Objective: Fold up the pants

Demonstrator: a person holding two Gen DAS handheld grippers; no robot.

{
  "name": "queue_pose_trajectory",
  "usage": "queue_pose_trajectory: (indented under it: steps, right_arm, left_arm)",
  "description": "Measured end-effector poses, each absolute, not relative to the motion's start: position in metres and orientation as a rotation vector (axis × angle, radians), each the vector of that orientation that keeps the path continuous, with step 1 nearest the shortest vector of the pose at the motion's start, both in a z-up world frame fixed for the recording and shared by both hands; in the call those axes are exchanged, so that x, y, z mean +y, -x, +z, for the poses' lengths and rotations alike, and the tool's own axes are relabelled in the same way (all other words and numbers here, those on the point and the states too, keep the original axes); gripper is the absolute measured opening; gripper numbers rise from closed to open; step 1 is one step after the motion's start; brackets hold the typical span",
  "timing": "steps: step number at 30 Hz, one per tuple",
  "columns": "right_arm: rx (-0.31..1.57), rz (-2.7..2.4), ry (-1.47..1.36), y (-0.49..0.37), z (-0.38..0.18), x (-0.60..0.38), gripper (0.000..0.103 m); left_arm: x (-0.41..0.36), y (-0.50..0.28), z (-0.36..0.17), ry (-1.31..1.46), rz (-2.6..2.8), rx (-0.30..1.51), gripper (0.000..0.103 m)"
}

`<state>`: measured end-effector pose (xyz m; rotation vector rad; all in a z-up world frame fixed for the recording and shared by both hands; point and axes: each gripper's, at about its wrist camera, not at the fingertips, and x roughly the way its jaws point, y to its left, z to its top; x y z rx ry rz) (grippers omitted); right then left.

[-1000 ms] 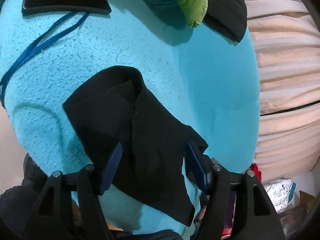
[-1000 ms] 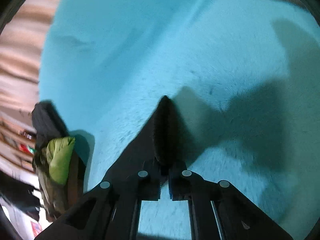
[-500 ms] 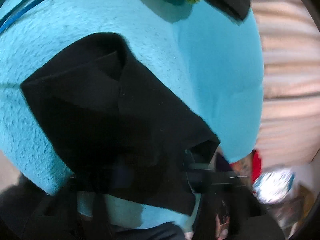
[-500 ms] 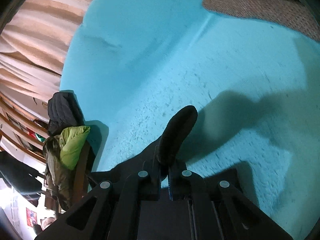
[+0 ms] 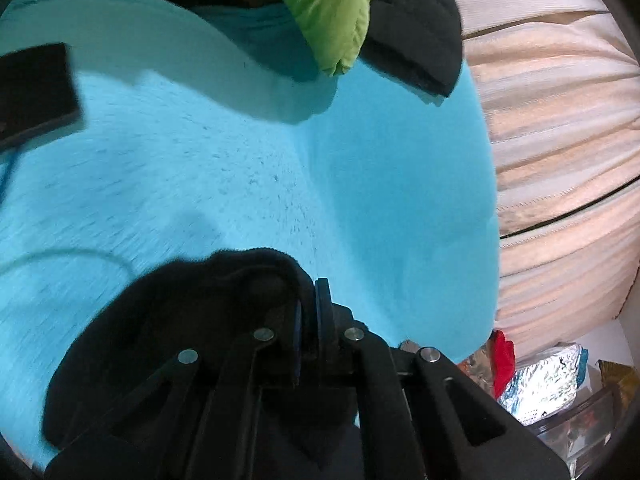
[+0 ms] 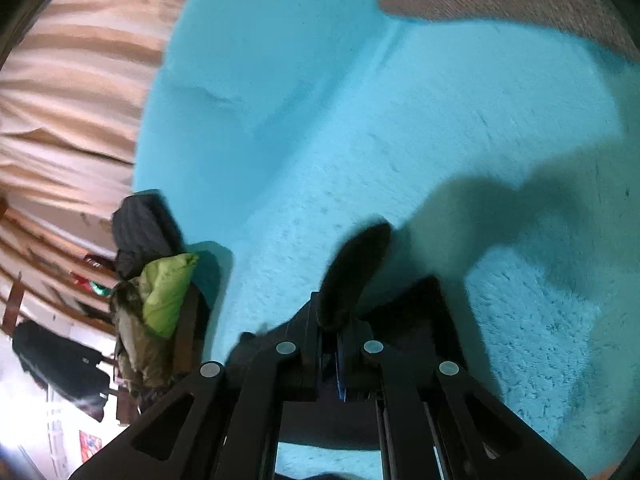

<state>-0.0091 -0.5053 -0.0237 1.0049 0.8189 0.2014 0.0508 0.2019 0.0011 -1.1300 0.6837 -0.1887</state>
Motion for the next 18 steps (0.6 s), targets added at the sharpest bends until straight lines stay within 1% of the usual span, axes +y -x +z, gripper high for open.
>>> queue_pose_trajectory:
  steps: [3,5,8,10,13,15,16,17,18]
  right_arm:
    - [0.861,0.186,-1.010,0.000,-0.034,-0.503,0.004]
    - [0.896,0.195,-1.006,-0.004,-0.039,-0.503,0.008]
    - [0.948,0.223,-0.994,-0.008,-0.040,-0.504,0.008]
    - [0.971,0.270,-0.985,-0.012,-0.037,-0.503,0.006]
    - [0.904,0.357,-1.078,-0.035,-0.023,-0.510,0.005]
    - [0.813,0.374,-1.158,-0.061,-0.018,-0.517,0.005]
    - [0.740,0.366,-1.211,-0.076,-0.019,-0.521,0.007]
    - [0.685,0.349,-1.236,-0.083,-0.021,-0.523,0.009]
    - [0.628,0.268,-1.212,-0.094,-0.024,-0.524,0.013]
  left_arm:
    - [0.200,-0.067,-0.014,1.183,-0.170,0.676,0.003]
    - [0.202,-0.068,-0.023,1.212,-0.147,0.668,0.003]
    - [0.203,-0.062,-0.031,1.227,-0.124,0.641,0.003]
    - [0.205,-0.059,-0.028,1.240,-0.137,0.619,0.003]
    - [0.211,-0.076,-0.021,1.251,-0.124,0.574,0.003]
    - [0.215,-0.100,-0.030,1.284,-0.132,0.549,0.004]
    - [0.216,-0.107,-0.037,1.289,-0.118,0.543,0.005]
    - [0.217,-0.110,-0.045,1.299,-0.086,0.526,0.012]
    - [0.217,-0.110,-0.051,1.289,-0.072,0.527,0.036]
